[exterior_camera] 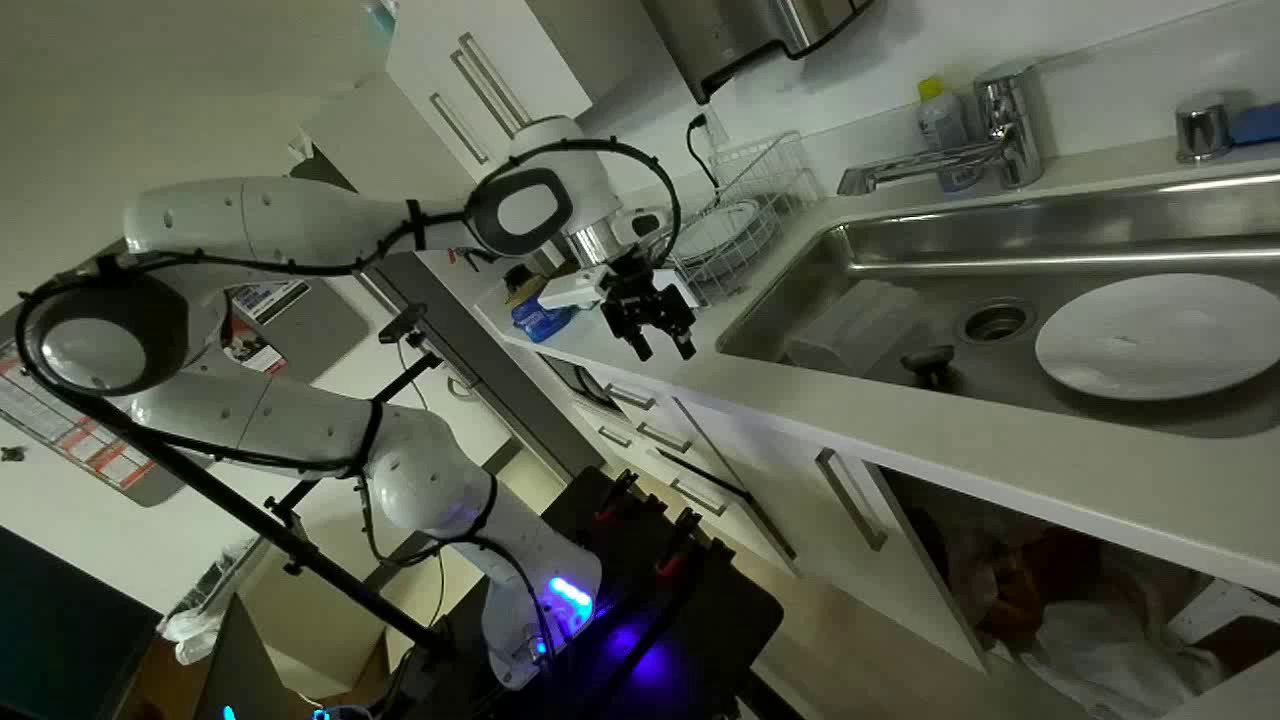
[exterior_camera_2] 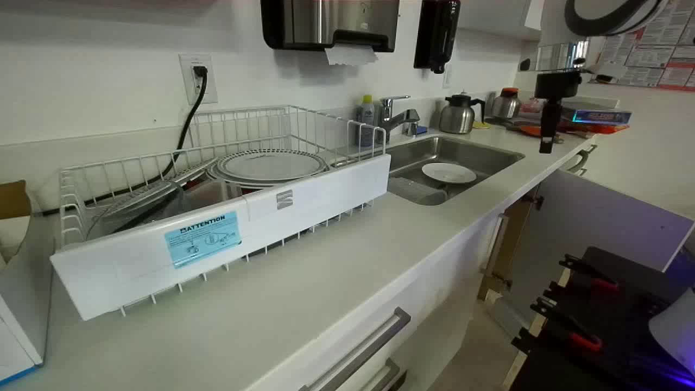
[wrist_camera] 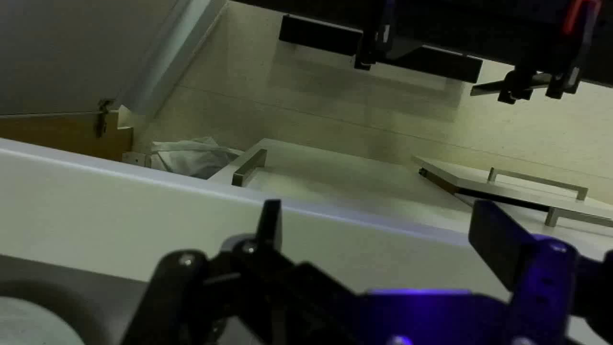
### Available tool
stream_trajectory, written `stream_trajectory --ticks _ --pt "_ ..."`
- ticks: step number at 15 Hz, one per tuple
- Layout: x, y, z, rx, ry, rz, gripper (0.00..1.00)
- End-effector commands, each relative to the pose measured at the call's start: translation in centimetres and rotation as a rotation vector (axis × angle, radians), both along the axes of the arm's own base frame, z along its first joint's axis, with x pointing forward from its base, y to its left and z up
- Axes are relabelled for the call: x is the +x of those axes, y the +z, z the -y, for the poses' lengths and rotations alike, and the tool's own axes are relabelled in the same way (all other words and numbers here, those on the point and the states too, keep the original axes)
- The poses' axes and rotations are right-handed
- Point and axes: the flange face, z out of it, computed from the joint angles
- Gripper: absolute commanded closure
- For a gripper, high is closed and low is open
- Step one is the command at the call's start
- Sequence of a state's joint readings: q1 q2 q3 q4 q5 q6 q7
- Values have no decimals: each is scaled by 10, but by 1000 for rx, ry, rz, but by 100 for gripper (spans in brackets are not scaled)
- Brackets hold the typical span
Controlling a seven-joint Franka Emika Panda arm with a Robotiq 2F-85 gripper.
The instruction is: Push the faucet to the right
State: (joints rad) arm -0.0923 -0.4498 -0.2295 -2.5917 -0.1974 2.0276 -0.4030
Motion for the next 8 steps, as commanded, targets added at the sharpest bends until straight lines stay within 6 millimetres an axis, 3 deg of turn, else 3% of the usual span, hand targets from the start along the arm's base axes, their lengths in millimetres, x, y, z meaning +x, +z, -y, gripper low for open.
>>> stream_trajectory --ticks 1,5,8 --pt "0 0 0 0 0 0 0" --pt "0 0 0 0 0 0 0" --pt "24 22 -8 18 -25 121 0"
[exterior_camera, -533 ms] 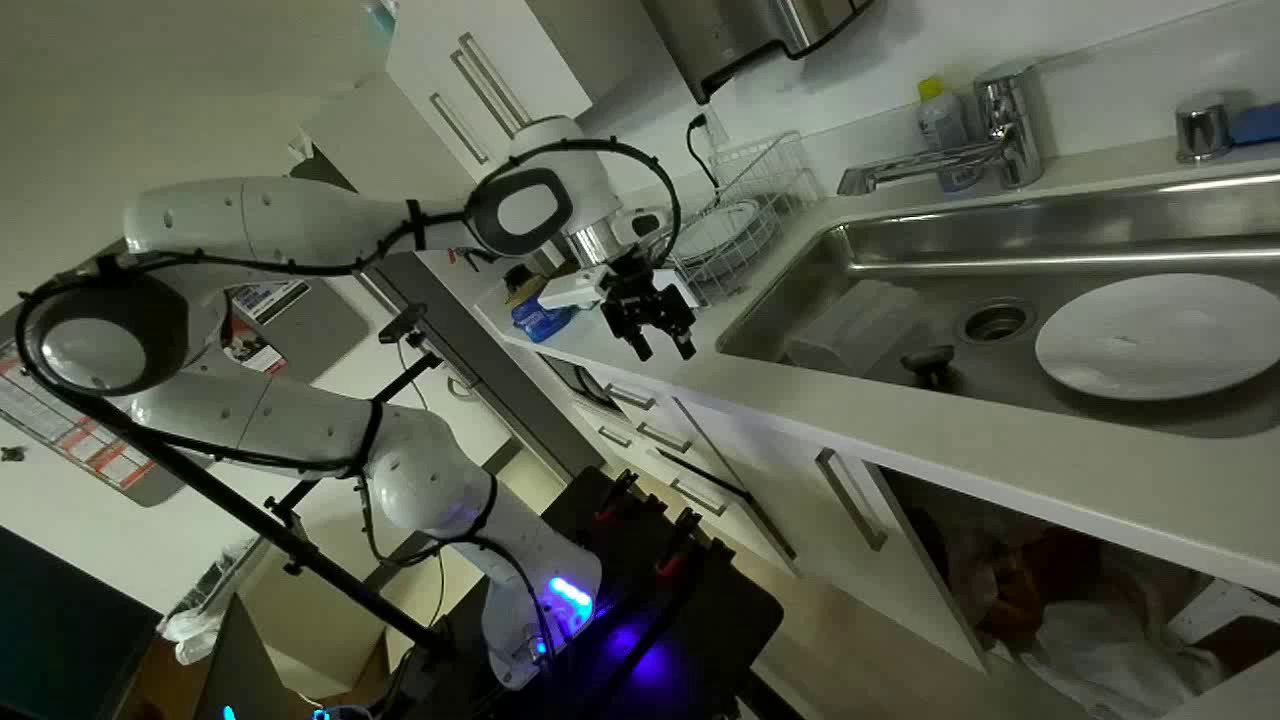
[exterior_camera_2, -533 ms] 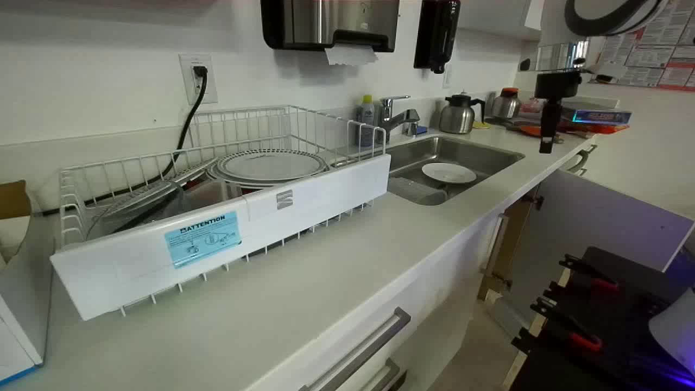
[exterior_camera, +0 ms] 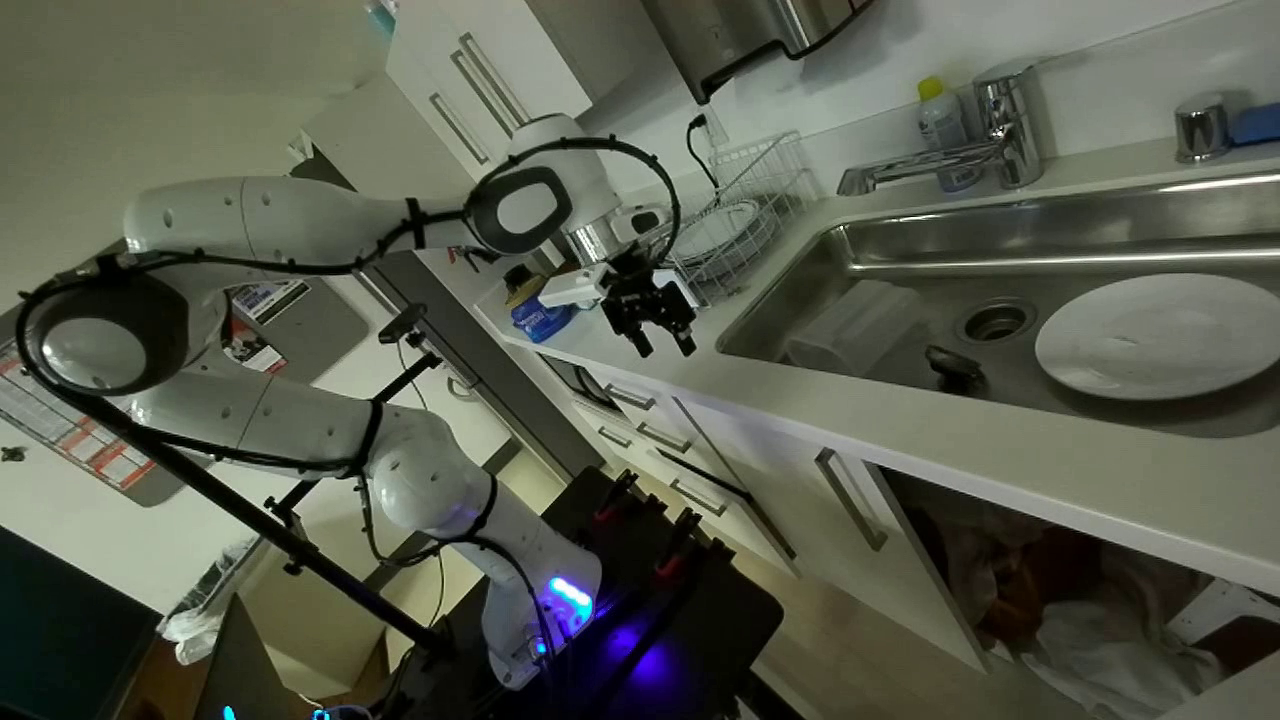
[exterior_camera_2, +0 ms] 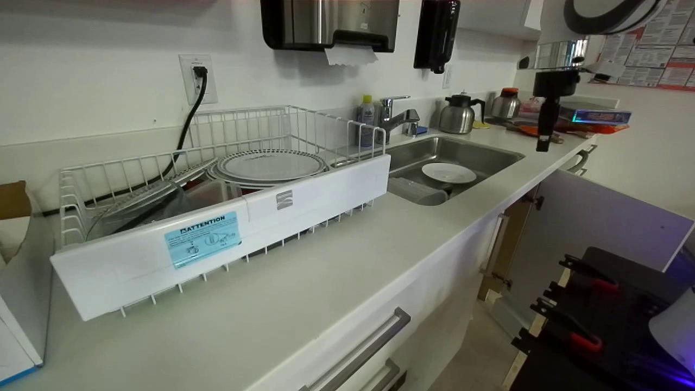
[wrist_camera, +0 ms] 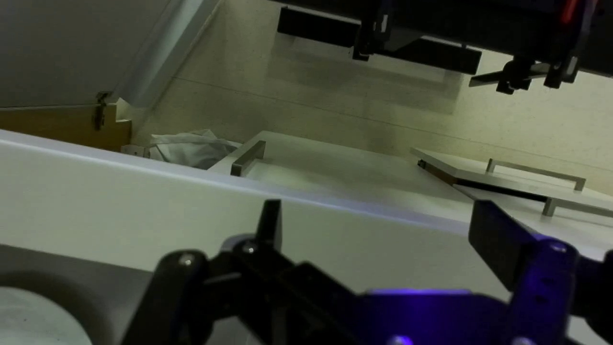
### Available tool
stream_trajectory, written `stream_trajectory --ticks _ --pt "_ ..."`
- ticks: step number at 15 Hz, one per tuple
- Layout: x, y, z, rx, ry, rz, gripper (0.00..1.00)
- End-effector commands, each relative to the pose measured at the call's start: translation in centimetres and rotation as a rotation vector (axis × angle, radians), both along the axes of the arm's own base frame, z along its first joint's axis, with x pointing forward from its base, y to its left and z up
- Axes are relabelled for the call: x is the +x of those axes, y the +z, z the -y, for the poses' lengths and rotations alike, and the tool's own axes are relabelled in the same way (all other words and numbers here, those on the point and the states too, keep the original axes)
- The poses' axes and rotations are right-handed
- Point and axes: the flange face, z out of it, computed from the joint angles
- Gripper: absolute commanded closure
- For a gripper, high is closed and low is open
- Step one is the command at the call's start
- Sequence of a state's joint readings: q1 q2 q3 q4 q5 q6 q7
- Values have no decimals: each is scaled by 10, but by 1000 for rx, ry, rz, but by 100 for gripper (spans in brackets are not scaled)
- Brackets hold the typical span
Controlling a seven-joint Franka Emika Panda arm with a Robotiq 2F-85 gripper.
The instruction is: Push the faucet to the right
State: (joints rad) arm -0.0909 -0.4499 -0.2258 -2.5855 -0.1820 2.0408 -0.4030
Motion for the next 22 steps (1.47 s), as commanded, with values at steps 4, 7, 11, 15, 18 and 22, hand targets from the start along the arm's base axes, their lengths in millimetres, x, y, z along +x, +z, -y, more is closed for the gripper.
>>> stream_trajectory --ticks 4,7,11,15,18,22 --pt "78 46 -8 26 -112 325 0" --pt "124 55 -5 6 -134 434 0" --pt "185 46 -1 -34 -130 513 0" --pt "178 35 -3 -44 -103 479 0" --pt "175 39 -2 -44 -107 487 0" --pt "200 29 -9 -57 -185 525 0"
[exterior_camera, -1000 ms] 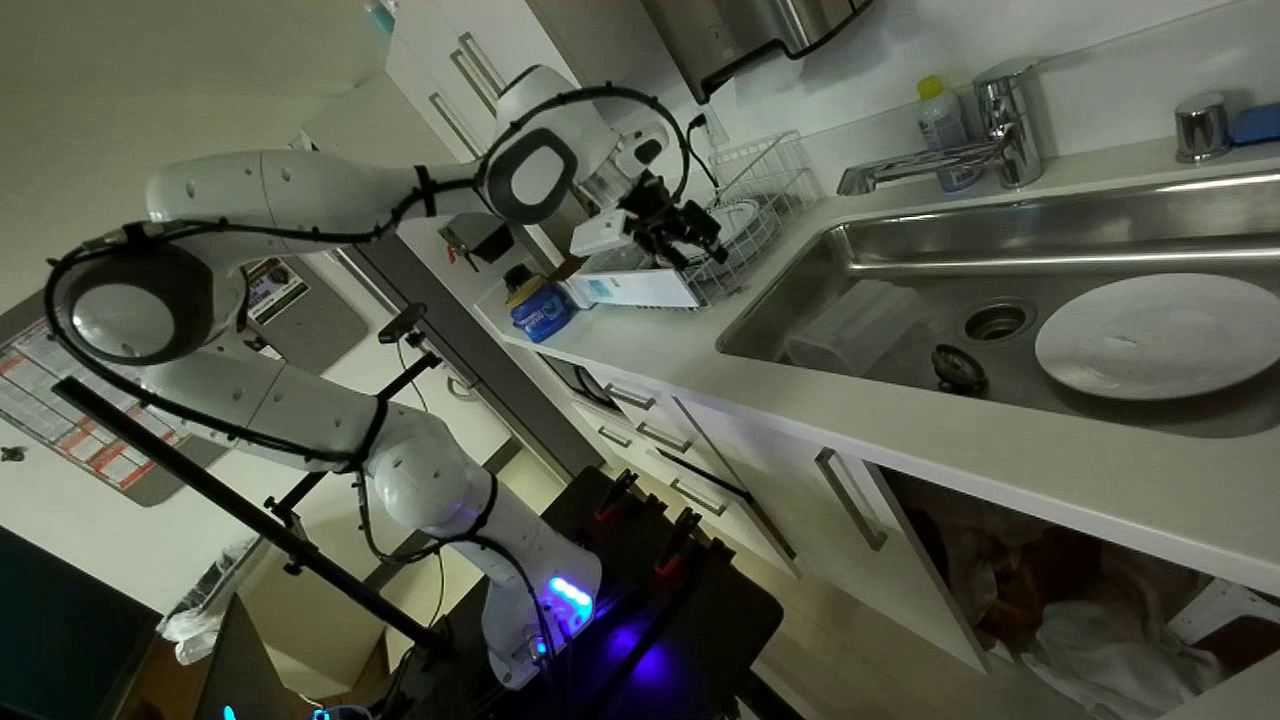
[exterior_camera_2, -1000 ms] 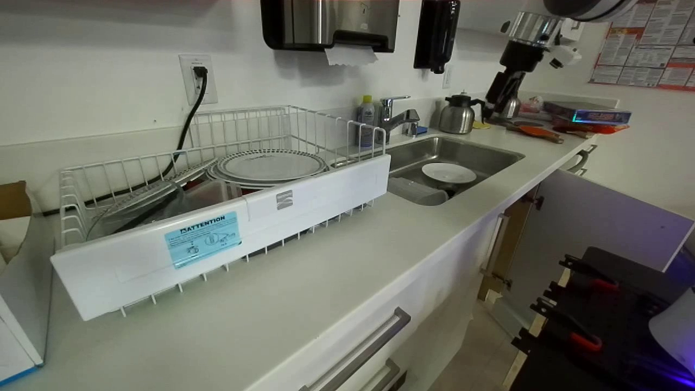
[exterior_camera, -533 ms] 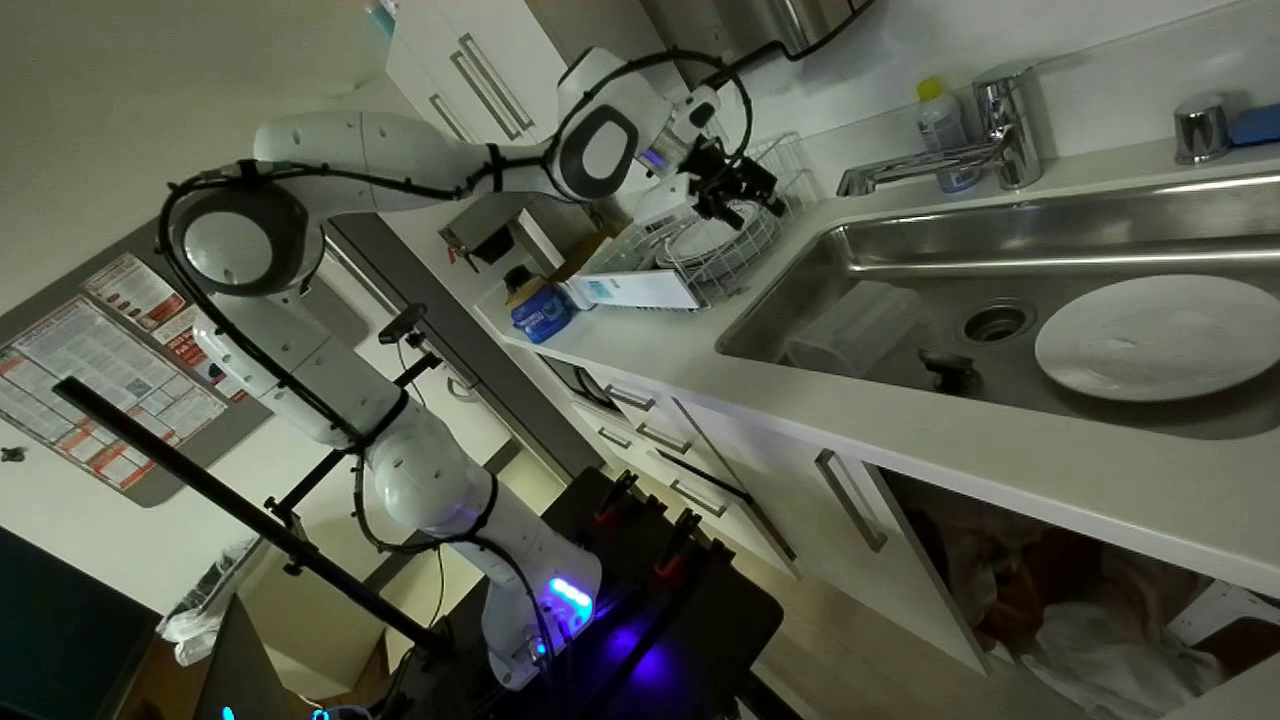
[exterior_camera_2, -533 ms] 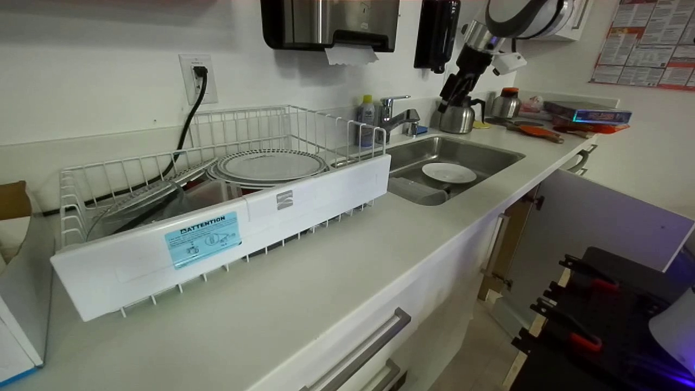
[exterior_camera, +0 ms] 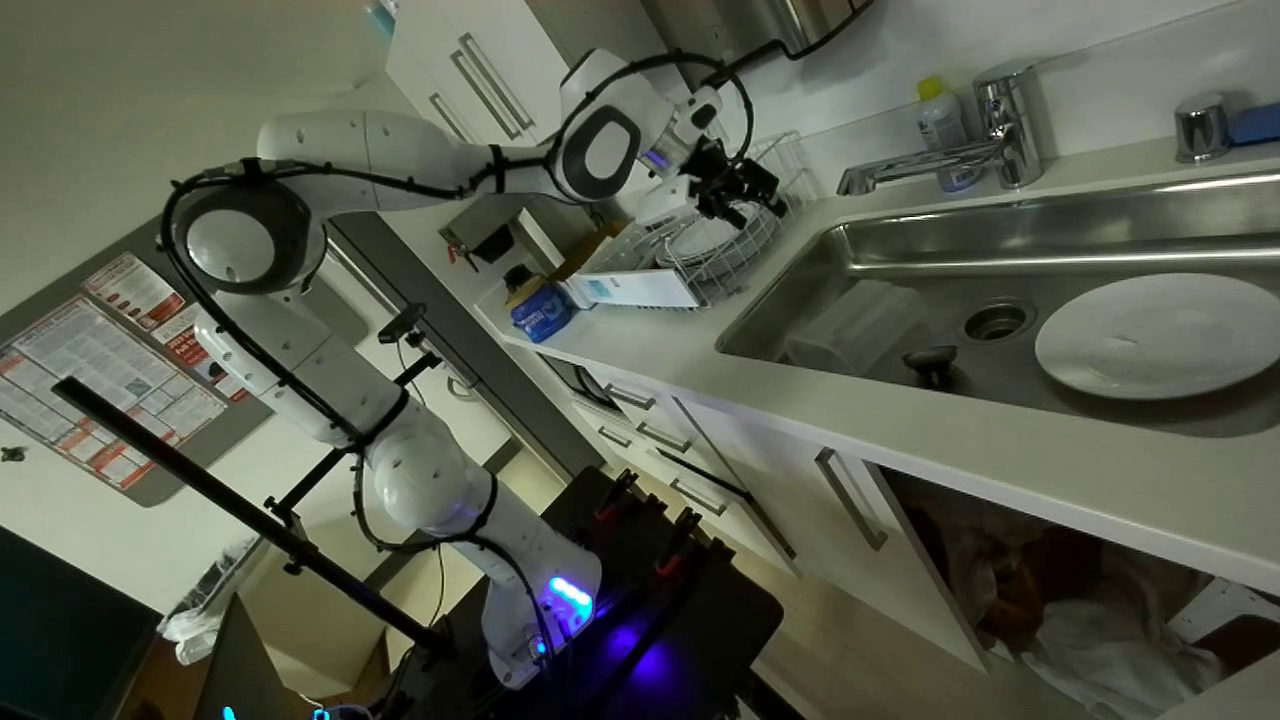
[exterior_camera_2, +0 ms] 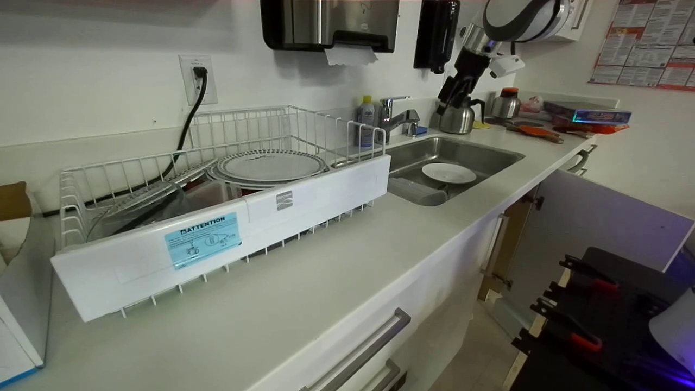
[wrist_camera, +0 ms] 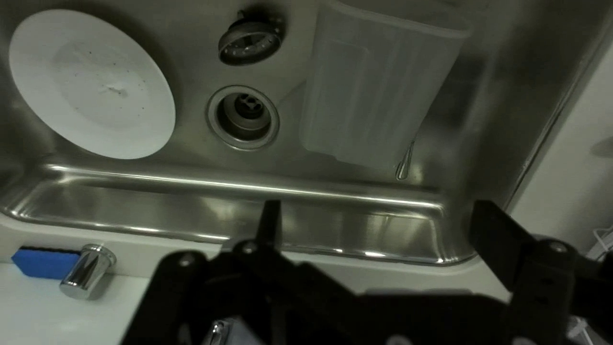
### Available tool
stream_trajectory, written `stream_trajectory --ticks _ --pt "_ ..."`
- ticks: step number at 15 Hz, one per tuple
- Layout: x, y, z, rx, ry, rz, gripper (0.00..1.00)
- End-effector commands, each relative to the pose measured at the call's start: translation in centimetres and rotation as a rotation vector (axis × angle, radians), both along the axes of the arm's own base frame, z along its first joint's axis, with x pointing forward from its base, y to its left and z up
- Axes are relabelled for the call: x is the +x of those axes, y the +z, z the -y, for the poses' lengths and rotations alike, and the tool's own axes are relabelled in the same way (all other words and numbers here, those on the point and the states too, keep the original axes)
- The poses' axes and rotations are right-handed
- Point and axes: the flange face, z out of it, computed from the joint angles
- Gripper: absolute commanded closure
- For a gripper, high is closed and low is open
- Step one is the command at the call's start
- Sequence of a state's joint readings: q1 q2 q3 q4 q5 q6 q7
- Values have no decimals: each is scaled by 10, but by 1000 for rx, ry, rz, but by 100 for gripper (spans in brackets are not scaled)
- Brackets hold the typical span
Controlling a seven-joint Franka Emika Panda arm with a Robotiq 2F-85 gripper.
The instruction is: Push the faucet to the right
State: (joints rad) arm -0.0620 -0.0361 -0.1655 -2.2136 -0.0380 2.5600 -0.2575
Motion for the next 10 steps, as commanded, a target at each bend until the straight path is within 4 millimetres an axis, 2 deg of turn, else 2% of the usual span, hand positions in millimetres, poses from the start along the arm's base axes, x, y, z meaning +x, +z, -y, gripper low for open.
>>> stream_trajectory --ticks 1,4,9,10 --pt "32 -10 -9 6 -68 53 0" --pt "61 -15 -20 10 -95 144 0" --pt "108 -24 -26 -3 -140 274 0" --pt "116 -28 -28 0 -146 285 25"
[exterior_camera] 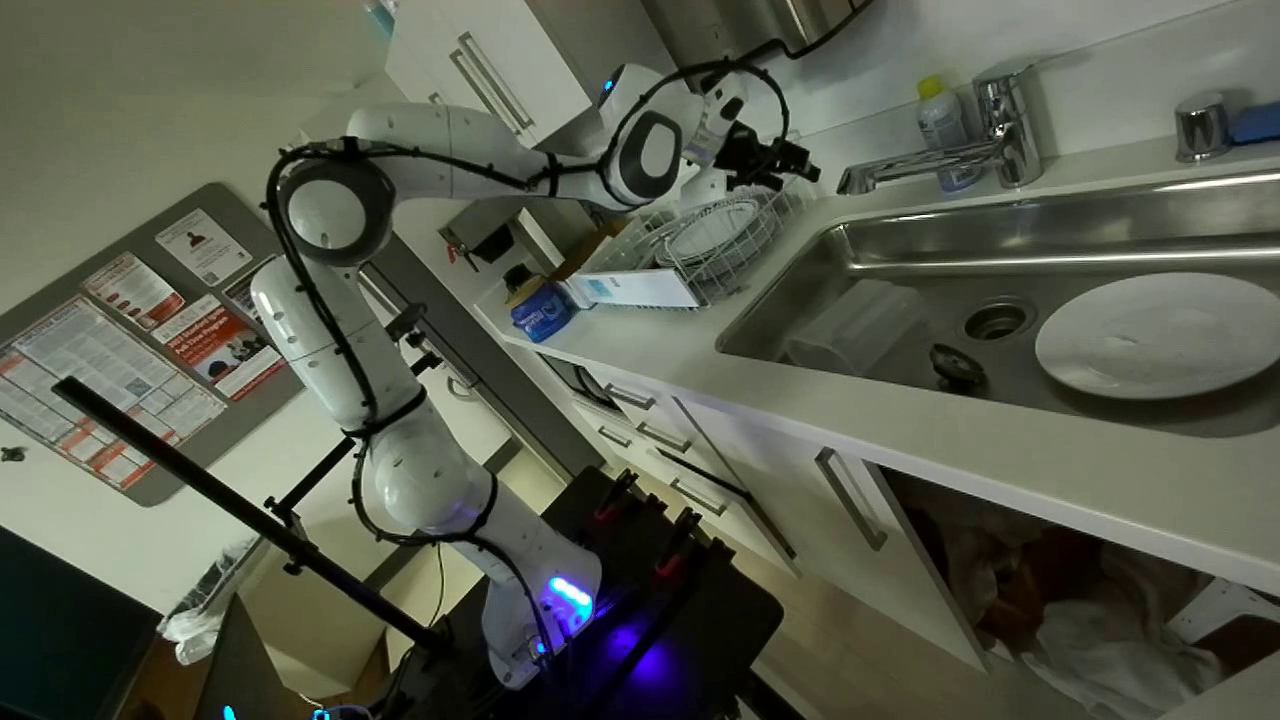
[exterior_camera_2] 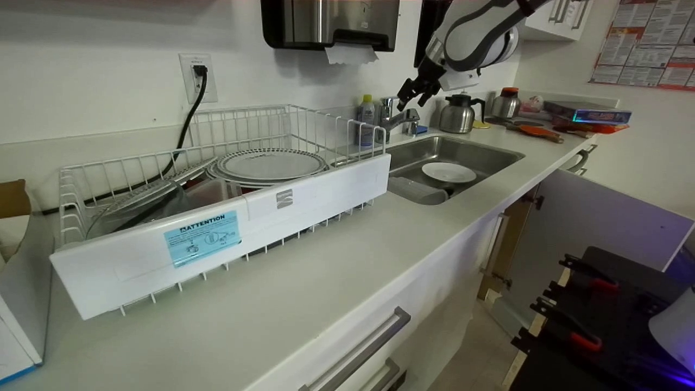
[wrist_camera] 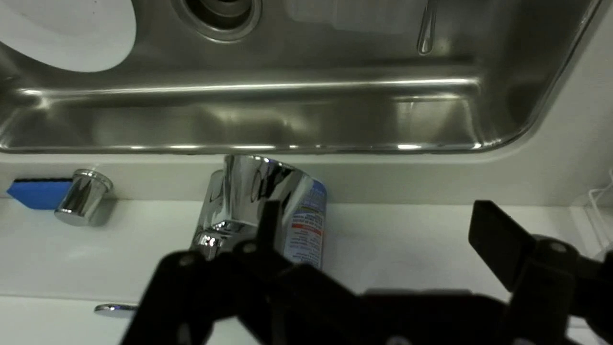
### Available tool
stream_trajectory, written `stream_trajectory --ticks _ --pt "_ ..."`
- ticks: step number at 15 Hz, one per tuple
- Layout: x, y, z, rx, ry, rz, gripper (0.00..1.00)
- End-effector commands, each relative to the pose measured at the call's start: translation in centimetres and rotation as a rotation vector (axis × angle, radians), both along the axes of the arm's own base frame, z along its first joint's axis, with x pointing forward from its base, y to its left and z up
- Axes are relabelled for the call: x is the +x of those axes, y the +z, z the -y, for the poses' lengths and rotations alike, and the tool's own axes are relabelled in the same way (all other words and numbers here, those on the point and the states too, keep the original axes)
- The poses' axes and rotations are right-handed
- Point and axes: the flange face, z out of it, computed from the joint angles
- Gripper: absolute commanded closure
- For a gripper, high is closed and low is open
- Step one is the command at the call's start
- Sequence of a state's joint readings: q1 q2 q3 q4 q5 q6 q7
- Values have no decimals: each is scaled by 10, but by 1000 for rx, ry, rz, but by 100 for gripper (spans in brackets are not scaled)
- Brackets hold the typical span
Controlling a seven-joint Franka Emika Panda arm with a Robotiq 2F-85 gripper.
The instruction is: Push the faucet to the right
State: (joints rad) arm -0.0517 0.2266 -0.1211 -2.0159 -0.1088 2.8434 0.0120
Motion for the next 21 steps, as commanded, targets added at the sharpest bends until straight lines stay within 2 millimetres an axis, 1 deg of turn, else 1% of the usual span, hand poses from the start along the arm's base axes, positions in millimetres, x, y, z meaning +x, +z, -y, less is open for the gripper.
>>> stream_trajectory --ticks 1,3,4,7,9,11,21 --pt "36 -7 -4 1 -24 59 26" --pt "47 -12 -8 9 -11 72 41" --pt "51 -14 -10 24 -6 70 51" --pt "62 -17 -10 50 -19 72 73" --pt "66 -20 -7 67 -34 67 88" --pt "66 -23 1 60 -52 66 99" --pt "55 -33 50 58 -139 31 100"
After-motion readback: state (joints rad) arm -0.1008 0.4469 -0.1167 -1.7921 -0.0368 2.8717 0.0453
